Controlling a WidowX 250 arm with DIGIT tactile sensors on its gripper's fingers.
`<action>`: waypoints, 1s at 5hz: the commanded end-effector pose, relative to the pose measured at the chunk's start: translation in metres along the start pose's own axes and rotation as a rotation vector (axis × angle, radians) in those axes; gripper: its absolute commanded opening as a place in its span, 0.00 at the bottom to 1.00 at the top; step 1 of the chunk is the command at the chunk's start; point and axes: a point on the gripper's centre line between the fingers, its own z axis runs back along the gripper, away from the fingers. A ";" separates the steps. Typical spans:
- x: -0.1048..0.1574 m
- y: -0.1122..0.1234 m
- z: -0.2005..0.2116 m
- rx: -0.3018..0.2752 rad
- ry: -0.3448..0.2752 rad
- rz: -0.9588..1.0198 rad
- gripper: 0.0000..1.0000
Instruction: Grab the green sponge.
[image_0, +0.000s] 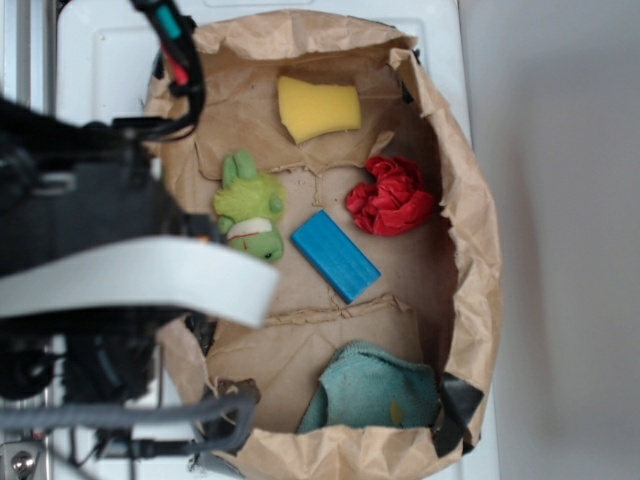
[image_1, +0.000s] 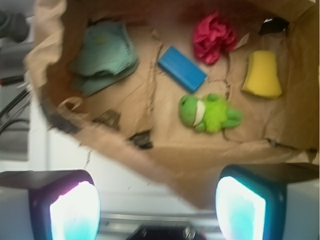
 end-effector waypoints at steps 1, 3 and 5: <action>0.041 0.036 -0.026 0.063 0.009 0.118 1.00; 0.056 0.056 -0.044 0.102 0.027 0.162 1.00; 0.057 0.065 -0.059 0.154 0.032 0.156 1.00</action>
